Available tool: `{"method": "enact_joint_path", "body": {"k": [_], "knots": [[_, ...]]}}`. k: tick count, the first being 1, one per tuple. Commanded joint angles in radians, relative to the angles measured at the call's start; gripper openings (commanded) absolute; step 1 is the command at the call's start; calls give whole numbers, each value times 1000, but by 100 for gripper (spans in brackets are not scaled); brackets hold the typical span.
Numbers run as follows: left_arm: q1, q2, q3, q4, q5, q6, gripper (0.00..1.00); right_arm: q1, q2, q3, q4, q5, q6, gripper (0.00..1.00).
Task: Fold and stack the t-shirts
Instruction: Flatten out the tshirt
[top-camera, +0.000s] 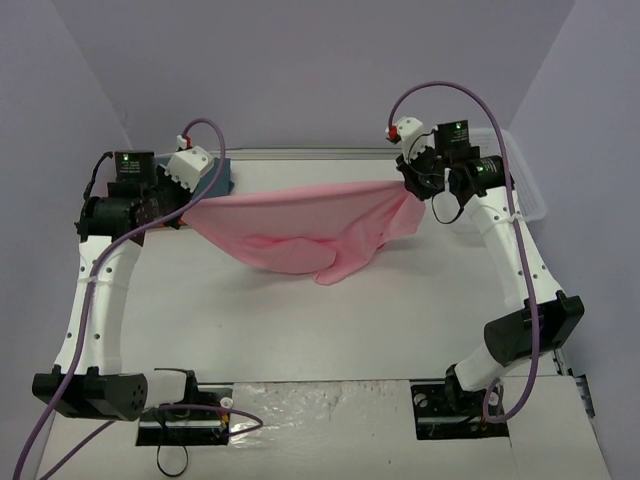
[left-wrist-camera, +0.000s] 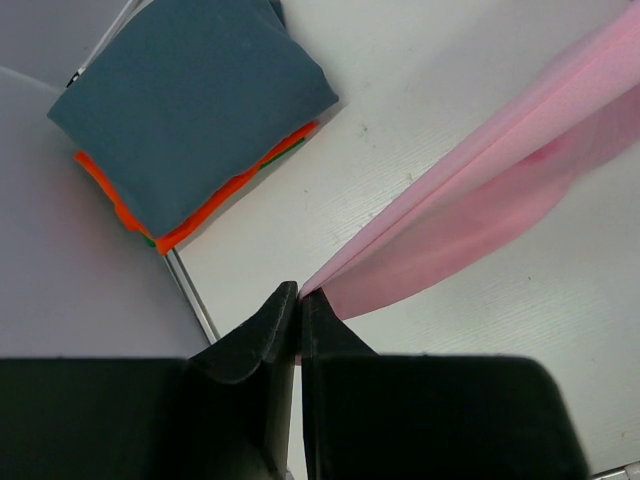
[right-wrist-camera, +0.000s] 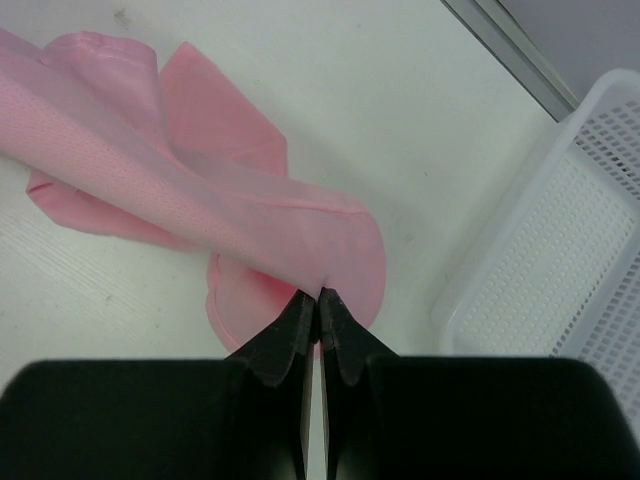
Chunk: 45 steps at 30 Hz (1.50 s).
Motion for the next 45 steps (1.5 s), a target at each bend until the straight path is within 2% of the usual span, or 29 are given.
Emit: {"method": "enact_joint_path", "body": {"k": [1, 11, 17, 21, 24, 28, 29, 30, 31, 32, 33, 35, 39, 42, 45], "knots": [[12, -16, 54, -25, -50, 1, 2, -19, -30, 33, -18, 97, -25, 0], [10, -34, 111, 128, -86, -102, 2, -50, 36, 189, 44, 111, 0, 0], [12, 61, 246, 111, -97, -120, 2, -63, 157, 379, 45, 135, 32, 0], [10, 78, 327, 62, -70, -114, 2, -65, 142, 450, 42, 90, 51, 0], [12, 46, 324, 15, -31, -91, 2, -65, 49, 361, 37, 30, 49, 0], [10, -39, 220, -62, 39, -33, 2, -57, -171, 118, 14, -70, 37, 0], [10, -63, 182, -71, 55, -21, 2, -47, -210, 11, -12, -108, 31, 0], [9, -112, 95, -94, 90, 22, 3, -42, -245, -45, -26, -130, 18, 2], [9, -135, 50, -114, 116, 53, 2, -39, -307, -99, -50, -151, 3, 12], [7, -157, 7, -131, 140, 79, 2, -31, -330, -190, -110, -191, -20, 43], [6, -190, -36, -175, 180, 137, 2, -31, -348, -234, -133, -204, -47, 56], [1, -214, -153, -200, 199, 165, 2, -30, -393, -364, -171, -192, -67, 74], [-28, -221, -286, -242, 254, 179, 2, -30, -410, -504, -170, -115, -100, 76], [-65, -205, -344, -242, 312, 159, 2, -31, -344, -547, -169, -106, -124, 76], [-100, -194, -368, -210, 309, 124, 2, -36, -275, -552, -167, -115, -135, 74]]}}
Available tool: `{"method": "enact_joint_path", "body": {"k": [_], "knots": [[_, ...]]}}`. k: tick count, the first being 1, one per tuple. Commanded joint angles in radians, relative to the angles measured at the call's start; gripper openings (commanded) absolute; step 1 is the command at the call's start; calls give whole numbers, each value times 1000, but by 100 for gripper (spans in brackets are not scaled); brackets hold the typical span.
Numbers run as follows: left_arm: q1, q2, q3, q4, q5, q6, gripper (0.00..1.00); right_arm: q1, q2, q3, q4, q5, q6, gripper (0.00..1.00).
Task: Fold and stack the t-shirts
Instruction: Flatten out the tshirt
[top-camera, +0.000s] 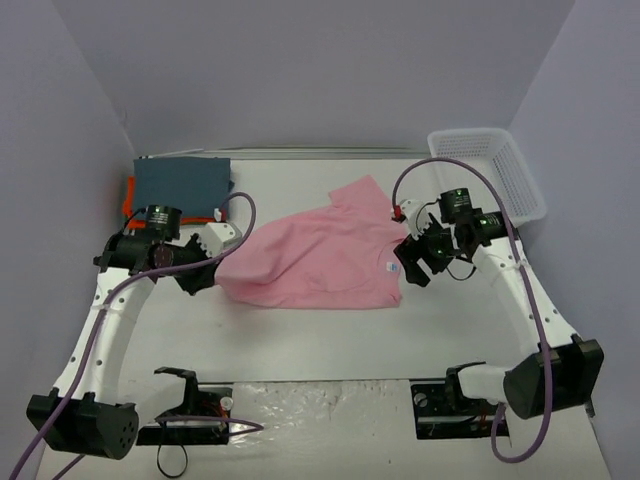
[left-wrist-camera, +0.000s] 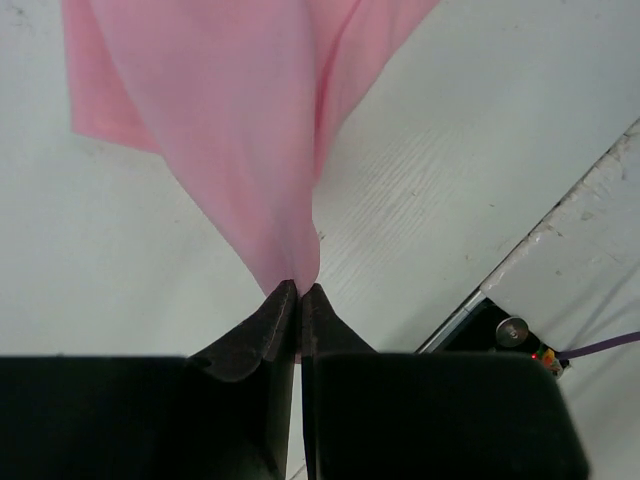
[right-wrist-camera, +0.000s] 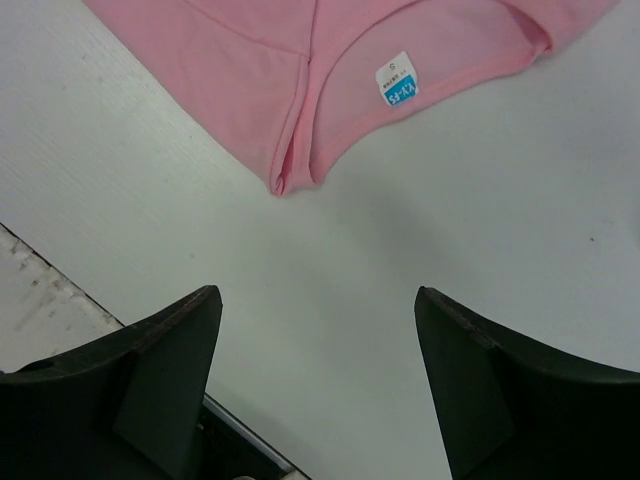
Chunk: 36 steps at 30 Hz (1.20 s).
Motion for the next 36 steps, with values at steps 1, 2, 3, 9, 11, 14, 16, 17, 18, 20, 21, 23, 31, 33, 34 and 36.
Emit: {"method": "enact_joint_path", "body": {"k": [1, 2, 3, 9, 11, 14, 16, 17, 18, 20, 21, 23, 31, 33, 34, 36], "knots": [[-48, -12, -3, 9, 61, -17, 2, -7, 92, -1, -22, 0, -42, 74], [-56, -10, -12, 19, 60, -28, 2, -7, 120, 4, -24, -6, -52, 73], [-63, -6, -23, 37, 60, -42, 2, -9, 143, 10, -22, -9, -62, 72], [-91, 10, -56, 82, 64, -77, 2, -4, 368, 101, -24, -122, -85, 65], [-92, 13, -56, 82, 61, -79, 2, 7, 407, 140, -28, -177, -88, 63], [-92, 10, -60, 88, 52, -82, 2, 30, 471, 188, -31, -228, -95, 63], [-92, 7, -63, 92, 52, -85, 2, 48, 513, 210, -33, -236, -100, 62], [-94, 5, -65, 97, 52, -86, 2, 59, 527, 228, -33, -239, -101, 62], [-92, 5, -66, 99, 52, -86, 2, 75, 551, 239, -33, -240, -101, 62], [-92, 7, -71, 105, 52, -92, 2, 92, 580, 262, -34, -245, -98, 62], [-92, 8, -71, 106, 50, -96, 2, 111, 606, 286, -36, -248, -95, 61], [-92, 7, -75, 112, 46, -97, 2, 137, 646, 323, -37, -245, -91, 60], [-91, -1, -88, 131, 30, -108, 2, 192, 789, 435, -44, -224, -83, 56], [-91, 2, -91, 132, 27, -109, 2, 200, 833, 466, -50, -216, -82, 55], [-89, 2, -91, 135, 26, -111, 2, 206, 846, 501, -53, -211, -82, 54], [-89, 2, -94, 140, 23, -114, 2, 212, 887, 539, -63, -207, -83, 54]]}}
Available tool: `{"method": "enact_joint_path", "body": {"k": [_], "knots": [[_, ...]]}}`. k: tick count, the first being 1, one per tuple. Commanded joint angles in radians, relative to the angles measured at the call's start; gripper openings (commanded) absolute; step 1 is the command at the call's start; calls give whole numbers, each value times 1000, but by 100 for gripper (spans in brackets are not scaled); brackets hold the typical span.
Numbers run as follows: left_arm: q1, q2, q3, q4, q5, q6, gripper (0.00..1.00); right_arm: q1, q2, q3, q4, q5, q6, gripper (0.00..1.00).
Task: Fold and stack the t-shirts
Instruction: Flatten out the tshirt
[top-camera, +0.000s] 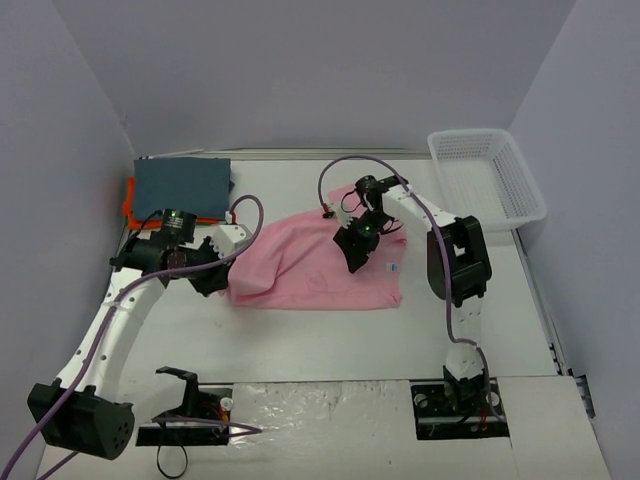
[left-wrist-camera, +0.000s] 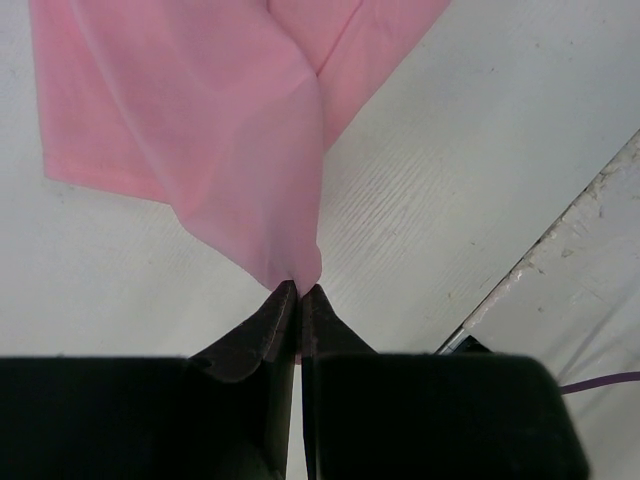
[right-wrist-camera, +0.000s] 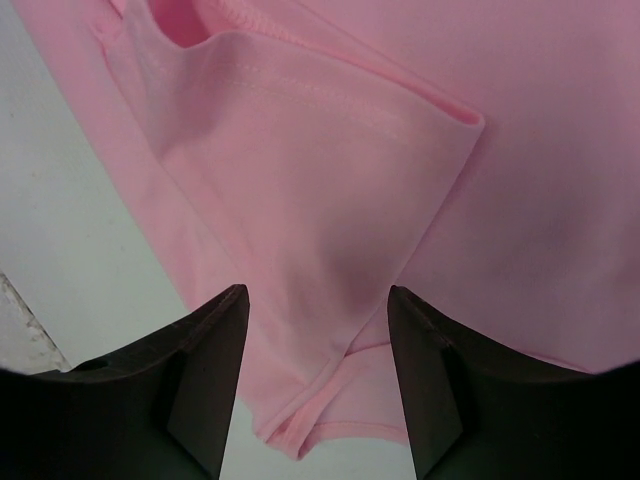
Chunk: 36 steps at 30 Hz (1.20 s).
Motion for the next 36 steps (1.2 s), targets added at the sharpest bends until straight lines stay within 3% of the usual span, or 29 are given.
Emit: {"method": "enact_joint_path", "body": {"k": [1, 12, 24, 25, 30, 36], "knots": [[-3, -15, 0, 19, -7, -17, 2, 16, 42, 107, -70, 9, 0, 53], [15, -22, -5, 31, -30, -30, 2, 44, 211, 319, -136, 23, -19, 51], [21, -19, -7, 33, -34, -30, 2, 56, 274, 376, -147, 55, -29, 49], [23, -20, -7, 33, -34, -30, 2, 56, 277, 379, -147, 61, -27, 47], [23, -19, -2, 28, -35, -28, 2, 58, 278, 386, -145, 72, -16, 15], [21, 0, 26, 2, -55, -7, 2, 56, 231, 370, -145, 118, -9, 0]]}}
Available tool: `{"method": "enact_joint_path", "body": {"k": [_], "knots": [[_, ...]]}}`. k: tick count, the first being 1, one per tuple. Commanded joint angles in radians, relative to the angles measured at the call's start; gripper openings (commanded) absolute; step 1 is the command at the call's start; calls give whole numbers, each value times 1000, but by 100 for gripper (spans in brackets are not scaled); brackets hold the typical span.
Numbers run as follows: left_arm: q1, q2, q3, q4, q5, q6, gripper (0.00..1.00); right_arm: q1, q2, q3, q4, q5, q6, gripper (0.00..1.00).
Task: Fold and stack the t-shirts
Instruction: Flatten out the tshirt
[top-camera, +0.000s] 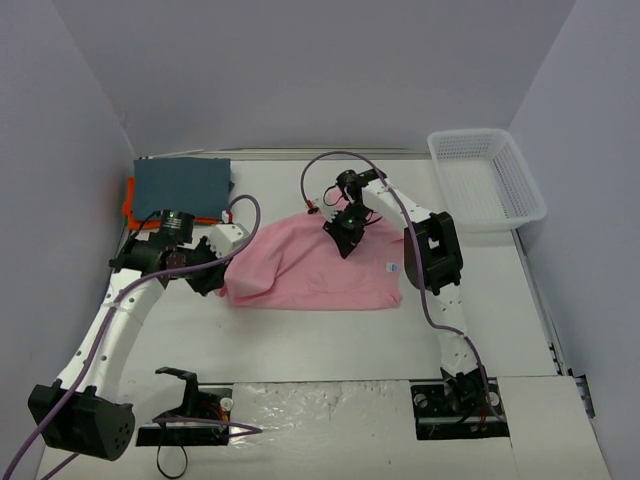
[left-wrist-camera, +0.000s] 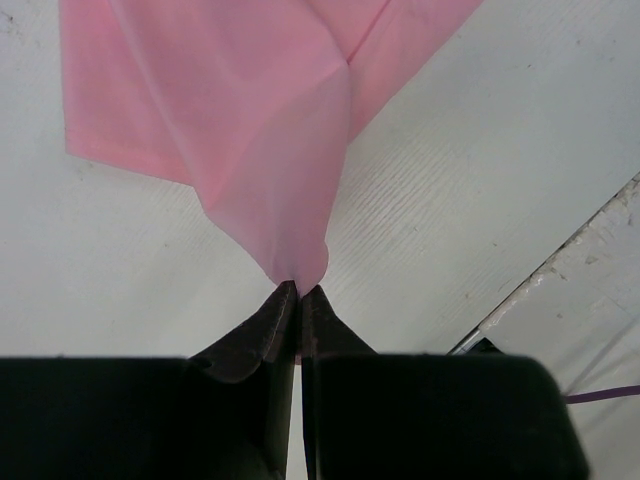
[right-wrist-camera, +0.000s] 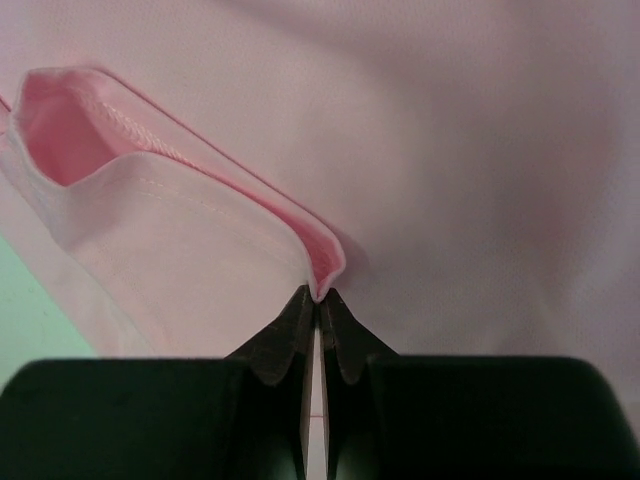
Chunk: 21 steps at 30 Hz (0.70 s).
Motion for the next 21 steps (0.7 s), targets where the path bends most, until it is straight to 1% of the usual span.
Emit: {"method": "enact_joint_path", "body": {"k": [1, 3, 8, 9, 11, 12, 15, 16, 17, 18, 19, 20, 21], "knots": [[6, 9, 54, -24, -29, 16, 2, 4, -69, 13, -60, 49, 6, 0], [6, 16, 70, -26, -49, 29, 2, -10, -115, -19, -59, 68, 5, 0], [10, 61, 142, 22, -132, 24, 2, -80, -322, -65, -60, 83, 17, 0], [14, 71, 151, 34, -136, 10, 2, -113, -378, -69, -60, 98, 18, 0], [19, 116, 177, 72, -144, -7, 2, -149, -422, -56, -56, 109, 28, 0], [20, 134, 186, 89, -149, -15, 2, -194, -437, -46, -51, 114, 35, 0], [40, 219, 234, 166, -163, -55, 2, -258, -457, 26, -16, 152, 84, 0], [55, 245, 252, 187, -164, -64, 2, -293, -452, 78, 7, 175, 101, 0], [65, 300, 275, 230, -172, -79, 2, -308, -445, 112, 15, 183, 126, 0], [72, 329, 341, 247, -193, -111, 2, -320, -417, 152, 21, 192, 139, 0], [89, 363, 385, 259, -199, -122, 2, -338, -400, 256, 23, 199, 155, 0], [98, 428, 437, 260, -202, -139, 3, -344, -381, 314, 21, 203, 167, 0], [106, 456, 550, 255, -206, -170, 2, -349, -356, 371, 21, 203, 187, 0]]}}
